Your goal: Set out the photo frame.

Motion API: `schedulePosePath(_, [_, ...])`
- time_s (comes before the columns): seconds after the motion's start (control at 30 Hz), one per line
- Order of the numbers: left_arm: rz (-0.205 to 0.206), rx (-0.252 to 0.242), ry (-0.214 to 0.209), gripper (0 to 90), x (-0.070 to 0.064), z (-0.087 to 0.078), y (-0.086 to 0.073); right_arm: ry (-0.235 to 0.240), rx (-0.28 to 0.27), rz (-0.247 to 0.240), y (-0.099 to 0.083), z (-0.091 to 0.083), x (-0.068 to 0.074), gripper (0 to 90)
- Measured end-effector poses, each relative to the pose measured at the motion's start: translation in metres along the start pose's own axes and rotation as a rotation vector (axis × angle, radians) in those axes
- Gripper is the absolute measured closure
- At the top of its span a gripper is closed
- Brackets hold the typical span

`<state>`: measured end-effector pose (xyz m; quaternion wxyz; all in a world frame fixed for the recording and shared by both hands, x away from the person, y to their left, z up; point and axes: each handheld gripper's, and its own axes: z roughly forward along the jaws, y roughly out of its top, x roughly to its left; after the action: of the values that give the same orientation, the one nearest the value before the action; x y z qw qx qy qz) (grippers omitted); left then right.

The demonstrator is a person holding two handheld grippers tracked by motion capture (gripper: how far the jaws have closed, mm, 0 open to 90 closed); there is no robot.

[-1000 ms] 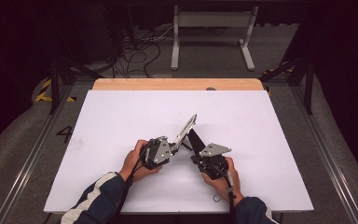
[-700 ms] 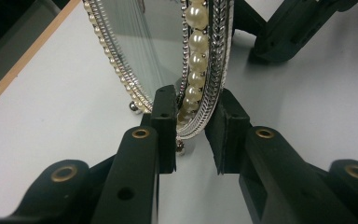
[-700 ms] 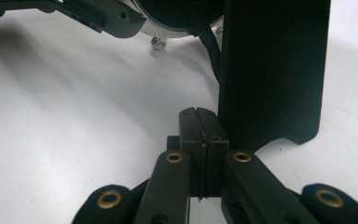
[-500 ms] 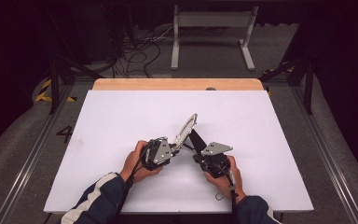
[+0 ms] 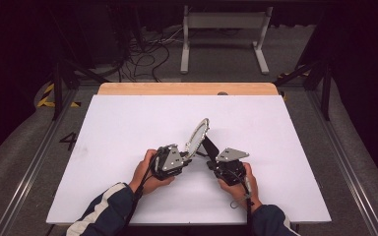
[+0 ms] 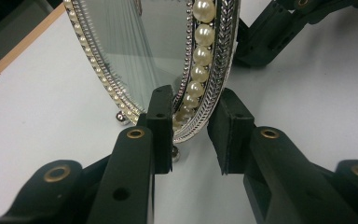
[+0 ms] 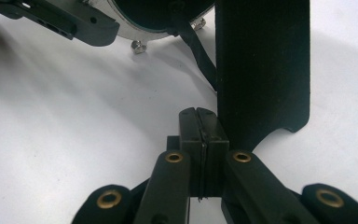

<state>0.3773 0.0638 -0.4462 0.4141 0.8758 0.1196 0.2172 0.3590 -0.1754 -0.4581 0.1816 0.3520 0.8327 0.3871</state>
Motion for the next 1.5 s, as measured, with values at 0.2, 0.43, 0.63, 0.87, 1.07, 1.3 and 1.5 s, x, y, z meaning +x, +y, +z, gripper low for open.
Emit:
schedulePosePath(0.2, [-0.012,-0.020,-0.030,71.7,0.001,-0.001,0.000,-0.001,-0.002,0.000,-0.001,0.000,-0.005,90.0])
schedulePosePath(0.43, [-0.018,-0.027,-0.034,72.0,0.001,0.000,0.000,0.001,-0.007,0.004,-0.002,0.000,-0.010,90.0])
schedulePosePath(0.63, [-0.016,-0.045,-0.028,71.7,-0.001,0.004,0.001,-0.007,-0.010,-0.002,-0.003,0.000,-0.013,90.0])
schedulePosePath(0.87, [-0.024,-0.057,-0.028,71.0,-0.003,0.009,0.004,-0.032,-0.006,0.011,-0.004,0.000,-0.024,90.0])
schedulePosePath(1.07, [-0.044,-0.066,-0.039,70.6,-0.003,0.011,0.005,-0.039,-0.009,0.031,-0.004,0.000,-0.029,90.0])
schedulePosePath(1.3, [-0.035,-0.054,-0.023,70.8,-0.005,0.013,0.008,-0.055,0.000,0.027,-0.003,0.001,-0.031,90.0])
schedulePosePath(1.5, [-0.040,-0.059,-0.019,70.6,-0.008,0.018,0.013,-0.066,-0.004,0.052,-0.004,0.000,-0.037,90.0])
